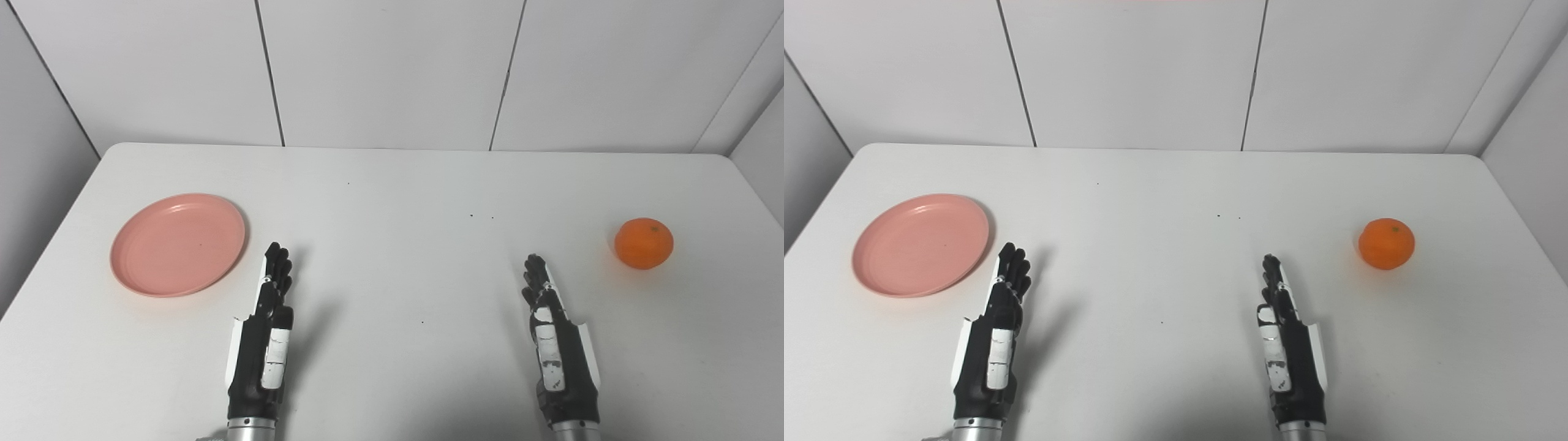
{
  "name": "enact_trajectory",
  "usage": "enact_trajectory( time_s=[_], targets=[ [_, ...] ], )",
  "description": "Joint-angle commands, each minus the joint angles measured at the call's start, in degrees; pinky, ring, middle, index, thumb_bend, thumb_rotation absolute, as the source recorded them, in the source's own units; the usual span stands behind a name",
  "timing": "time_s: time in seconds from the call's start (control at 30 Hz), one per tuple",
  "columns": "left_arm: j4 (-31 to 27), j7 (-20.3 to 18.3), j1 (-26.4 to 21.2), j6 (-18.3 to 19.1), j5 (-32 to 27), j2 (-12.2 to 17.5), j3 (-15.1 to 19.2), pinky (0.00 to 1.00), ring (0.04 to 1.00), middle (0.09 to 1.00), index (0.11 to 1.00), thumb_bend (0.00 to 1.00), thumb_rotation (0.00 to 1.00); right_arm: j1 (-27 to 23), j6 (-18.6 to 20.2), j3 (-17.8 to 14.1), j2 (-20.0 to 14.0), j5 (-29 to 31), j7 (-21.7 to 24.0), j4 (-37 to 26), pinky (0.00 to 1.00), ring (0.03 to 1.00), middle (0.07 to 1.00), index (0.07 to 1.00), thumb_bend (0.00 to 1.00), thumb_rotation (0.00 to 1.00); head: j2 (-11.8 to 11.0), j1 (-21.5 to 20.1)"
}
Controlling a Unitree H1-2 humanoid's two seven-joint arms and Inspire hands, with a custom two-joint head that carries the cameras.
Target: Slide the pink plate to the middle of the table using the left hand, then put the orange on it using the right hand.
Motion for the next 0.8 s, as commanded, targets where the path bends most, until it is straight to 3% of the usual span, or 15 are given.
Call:
enact_trajectory(
  time_s=[0.0,0.3,0.63,0.77],
  targets=[
    [2.5,0.0,10.8,-0.1,-0.3,2.7,0.2,1.0,0.995,0.994,1.0,0.78,1.0,4.9,1.4,0.3,-0.7,1.6,0.6,0.6,0.98,0.957,0.957,0.943,0.83,1.0,0.1,0.0],
    [2.7,-0.3,10.3,0.8,-0.9,3.3,0.7,1.0,0.992,0.991,1.0,0.76,1.0,2.8,1.4,-0.4,-2.0,2.0,0.8,-0.4,0.97,0.942,0.943,0.932,0.86,1.0,-0.4,0.2],
    [-1.3,-2.7,10.4,9.2,-3.8,4.7,1.3,1.0,1.0,1.0,1.0,0.78,1.0,2.7,0.1,0.6,-2.5,0.2,1.5,-1.1,0.99,0.946,0.931,0.915,0.84,1.0,0.2,0.4],
    [-1.9,-3.4,10.3,11.0,-4.4,4.8,1.4,1.0,1.0,1.0,1.0,0.79,1.0,2.6,-1.6,0.6,-2.6,-0.4,1.5,-1.7,0.98,0.946,0.934,0.912,0.84,1.0,0.2,0.7]
  ],
)
